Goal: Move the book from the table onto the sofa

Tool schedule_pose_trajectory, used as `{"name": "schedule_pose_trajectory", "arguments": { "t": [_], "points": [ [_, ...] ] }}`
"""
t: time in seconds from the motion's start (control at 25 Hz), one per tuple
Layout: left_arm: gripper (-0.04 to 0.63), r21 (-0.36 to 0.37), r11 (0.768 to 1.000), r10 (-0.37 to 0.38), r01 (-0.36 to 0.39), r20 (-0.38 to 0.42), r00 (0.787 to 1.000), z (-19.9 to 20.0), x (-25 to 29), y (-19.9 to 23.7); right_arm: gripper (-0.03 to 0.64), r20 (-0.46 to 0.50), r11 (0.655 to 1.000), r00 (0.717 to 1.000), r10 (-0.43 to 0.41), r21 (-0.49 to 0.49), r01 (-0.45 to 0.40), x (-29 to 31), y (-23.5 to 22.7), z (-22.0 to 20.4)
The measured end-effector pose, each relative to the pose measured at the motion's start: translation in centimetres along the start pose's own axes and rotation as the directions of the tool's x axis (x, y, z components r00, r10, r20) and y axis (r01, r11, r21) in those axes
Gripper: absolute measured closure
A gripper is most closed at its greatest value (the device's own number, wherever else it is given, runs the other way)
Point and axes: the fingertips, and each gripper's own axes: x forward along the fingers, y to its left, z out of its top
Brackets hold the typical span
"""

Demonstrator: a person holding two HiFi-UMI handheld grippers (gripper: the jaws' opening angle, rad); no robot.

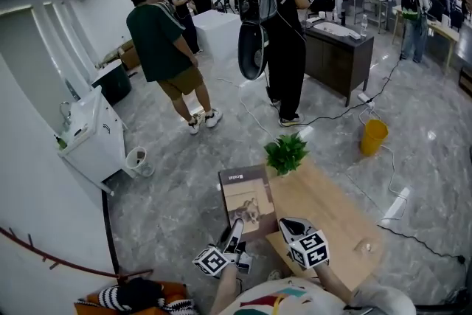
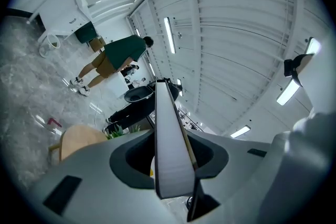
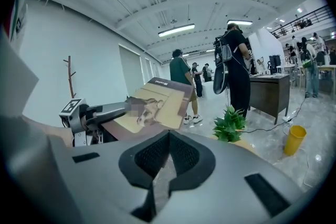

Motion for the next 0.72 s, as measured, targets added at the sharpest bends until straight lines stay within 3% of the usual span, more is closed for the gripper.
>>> {"name": "schedule_pose_trajectory", "arguments": {
  "t": [0.24, 0.36, 0.6, 0.72],
  "points": [
    [0.442, 0.003, 0.999, 0.046, -0.046, 0.047, 0.998, -1.3, -3.4, -0.8, 0.606, -0.028, 0.997, 0.998, 0.061, -0.038, -0.062, -0.1, 2.4, -1.7],
    [0.442, 0.108, 0.989, 0.098, -0.103, 0.050, 0.994, -0.3, -4.8, -0.9, 0.606, -0.012, 0.991, 0.994, 0.107, -0.073, -0.108, 1.1, 4.1, -0.7],
    [0.442, 0.252, 0.940, 0.206, -0.231, 0.121, 0.971, 2.0, -8.5, -1.7, 0.606, -0.018, 0.968, 0.974, 0.227, -0.105, -0.228, 3.5, 8.4, 0.9],
    [0.442, 0.319, 0.874, 0.303, -0.366, 0.231, 0.925, 5.0, -12.5, -0.7, 0.606, -0.038, 0.936, 0.949, 0.313, -0.161, -0.314, 5.4, 13.4, 1.4]
  ]
}}
